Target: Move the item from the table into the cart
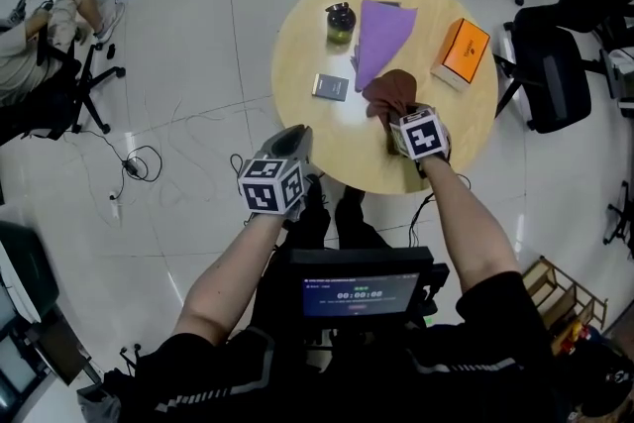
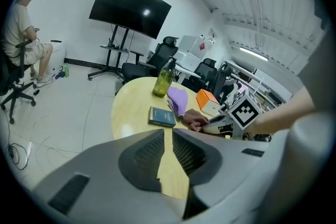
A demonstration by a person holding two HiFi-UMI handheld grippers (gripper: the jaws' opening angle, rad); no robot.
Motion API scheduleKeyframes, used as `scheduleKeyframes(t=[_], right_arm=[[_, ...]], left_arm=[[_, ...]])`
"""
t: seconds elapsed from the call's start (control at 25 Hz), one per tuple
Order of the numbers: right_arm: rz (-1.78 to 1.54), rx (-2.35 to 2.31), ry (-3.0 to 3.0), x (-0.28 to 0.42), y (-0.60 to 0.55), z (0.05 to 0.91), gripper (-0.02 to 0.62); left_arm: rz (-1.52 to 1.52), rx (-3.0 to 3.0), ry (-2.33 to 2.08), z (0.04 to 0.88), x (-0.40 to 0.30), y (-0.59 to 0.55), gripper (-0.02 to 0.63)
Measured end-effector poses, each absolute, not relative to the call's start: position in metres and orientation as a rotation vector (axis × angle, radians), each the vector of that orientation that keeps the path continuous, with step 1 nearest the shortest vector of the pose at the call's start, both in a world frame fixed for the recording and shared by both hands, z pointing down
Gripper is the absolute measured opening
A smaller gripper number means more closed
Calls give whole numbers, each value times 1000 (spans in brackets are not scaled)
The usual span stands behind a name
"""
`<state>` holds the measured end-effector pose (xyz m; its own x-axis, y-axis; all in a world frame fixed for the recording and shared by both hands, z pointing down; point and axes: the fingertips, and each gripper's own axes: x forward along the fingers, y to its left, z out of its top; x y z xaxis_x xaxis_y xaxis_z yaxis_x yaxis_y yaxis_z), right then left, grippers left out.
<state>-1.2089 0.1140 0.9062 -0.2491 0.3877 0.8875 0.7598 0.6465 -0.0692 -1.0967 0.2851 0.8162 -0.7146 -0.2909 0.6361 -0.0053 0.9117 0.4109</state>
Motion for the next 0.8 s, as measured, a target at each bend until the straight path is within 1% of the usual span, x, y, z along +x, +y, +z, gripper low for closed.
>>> scheduleKeyframes(t=[0.12,0.2,0.36,0.4,0.44,0.68,0.8], right_arm=[[-368,-891,-1868,-1196,110,892,49],[-260,-876,-1923,-1189,110,868,48],[-152,-889,-2073,-1178,111,803,48],[-121,-891,-2111,-1173,110,785,48],[-89,-893,-2152,-1167,109,765,48],[-76,-911,-2403,-1119,81,657,48],[-1,-850,-2509,-1096,53,615,48]], left_arm=[[-507,235,-2351,789,-1093,287,58],[-539,280,-2390,764,-1089,285,58],[-585,336,-2478,719,-1081,283,57],[-575,337,-2497,708,-1076,284,38],[-565,343,-2515,697,-1072,286,5],[-625,561,-2626,627,-1050,267,2],[-553,718,-2642,607,-1043,239,2]])
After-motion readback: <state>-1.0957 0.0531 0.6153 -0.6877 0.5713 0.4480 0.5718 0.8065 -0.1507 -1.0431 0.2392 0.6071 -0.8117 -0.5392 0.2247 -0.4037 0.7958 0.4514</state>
